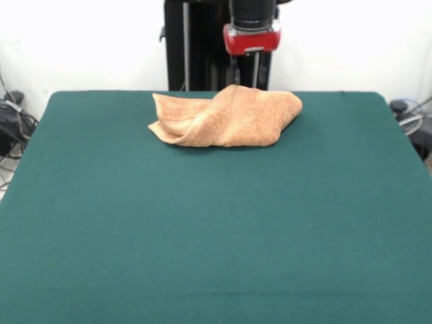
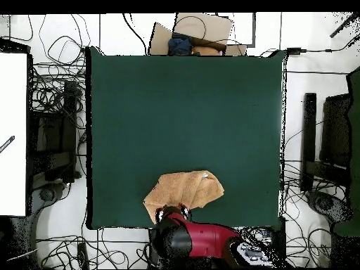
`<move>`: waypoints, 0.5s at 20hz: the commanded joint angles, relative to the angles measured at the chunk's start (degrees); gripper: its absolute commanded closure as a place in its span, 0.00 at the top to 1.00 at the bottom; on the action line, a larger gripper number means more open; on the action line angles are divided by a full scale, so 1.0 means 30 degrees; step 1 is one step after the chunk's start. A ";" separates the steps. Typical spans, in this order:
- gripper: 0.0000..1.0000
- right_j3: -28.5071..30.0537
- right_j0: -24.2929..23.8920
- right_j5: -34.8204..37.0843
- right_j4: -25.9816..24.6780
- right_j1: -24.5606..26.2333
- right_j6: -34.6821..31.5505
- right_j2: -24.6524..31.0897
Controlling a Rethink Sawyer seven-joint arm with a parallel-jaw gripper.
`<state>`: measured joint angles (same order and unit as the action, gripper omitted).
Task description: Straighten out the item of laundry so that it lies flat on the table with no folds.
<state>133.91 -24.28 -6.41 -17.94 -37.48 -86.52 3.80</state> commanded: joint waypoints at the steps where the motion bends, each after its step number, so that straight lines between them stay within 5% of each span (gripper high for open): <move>1: 1.00 -0.1153 0.0235 -0.2378 -0.0696 0.2621 -0.3458 -0.0541; 10: 1.00 -0.2360 -0.0133 -0.3494 -0.0884 0.4192 -0.3184 -0.0106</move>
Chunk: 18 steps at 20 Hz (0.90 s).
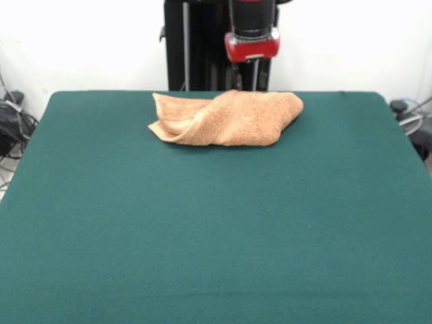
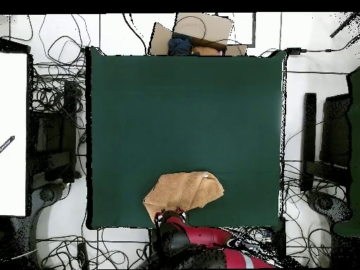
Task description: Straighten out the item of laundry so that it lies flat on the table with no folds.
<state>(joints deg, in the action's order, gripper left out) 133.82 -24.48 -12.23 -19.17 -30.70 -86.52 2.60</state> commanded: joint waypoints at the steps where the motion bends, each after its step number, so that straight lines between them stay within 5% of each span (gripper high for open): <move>1: 1.00 -0.2526 -0.0115 -0.1603 -0.0499 0.2095 -0.3147 0.0406; 18: 1.00 -0.3732 -0.0659 -0.0598 -0.0539 0.1921 -0.2817 0.1716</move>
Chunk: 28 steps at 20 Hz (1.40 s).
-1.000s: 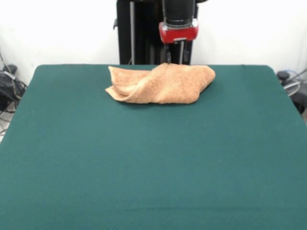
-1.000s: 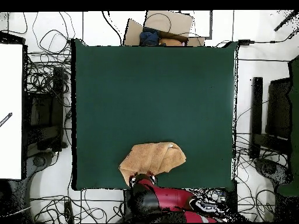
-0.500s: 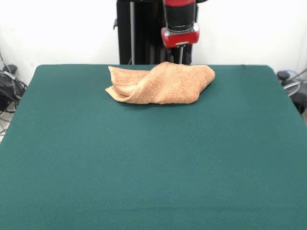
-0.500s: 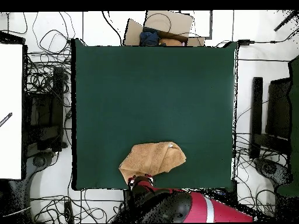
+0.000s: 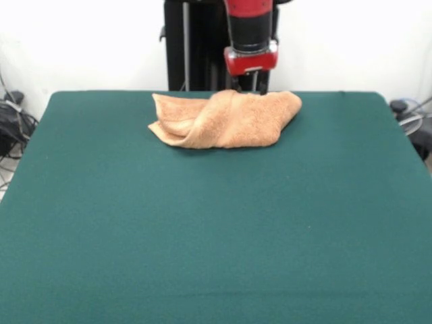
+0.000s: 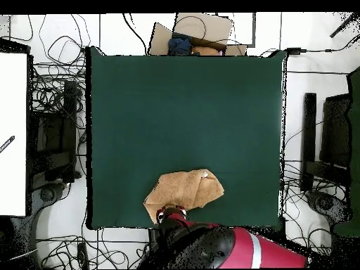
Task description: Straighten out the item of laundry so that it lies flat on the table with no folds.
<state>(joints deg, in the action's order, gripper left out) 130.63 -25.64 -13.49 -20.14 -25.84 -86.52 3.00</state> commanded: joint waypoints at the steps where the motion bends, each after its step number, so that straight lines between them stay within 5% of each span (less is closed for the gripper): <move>1: 1.00 -0.2639 -0.0281 -0.0055 -0.0180 0.0135 -0.2815 0.1662; 16: 1.00 -0.1583 -0.1098 0.1281 0.0760 -0.1675 -0.3533 0.3751; 28: 1.00 -0.1773 -0.1819 0.1954 0.0922 -0.1462 -0.3615 0.5138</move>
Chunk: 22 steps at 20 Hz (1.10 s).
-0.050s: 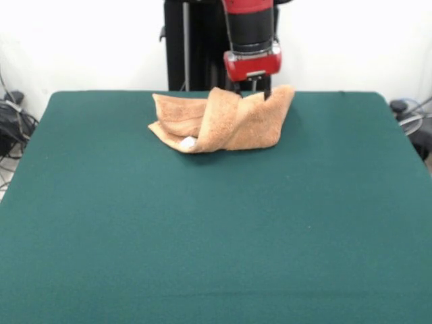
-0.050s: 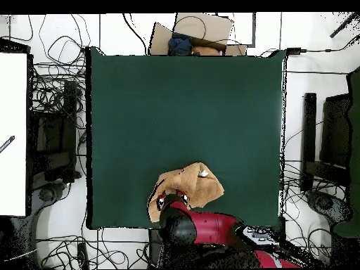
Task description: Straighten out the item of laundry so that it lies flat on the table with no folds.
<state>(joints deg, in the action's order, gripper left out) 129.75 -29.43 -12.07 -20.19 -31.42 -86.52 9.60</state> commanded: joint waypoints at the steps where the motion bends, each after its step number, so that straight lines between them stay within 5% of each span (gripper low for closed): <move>1: 1.00 -0.1413 -0.0681 0.1392 0.0909 0.0482 -0.3699 0.3127; 22: 1.00 -0.1482 -0.1178 0.0156 0.0579 0.1504 -0.3836 0.3802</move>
<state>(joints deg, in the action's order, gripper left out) 129.75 -32.72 -11.79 -20.20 -30.45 -86.52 16.99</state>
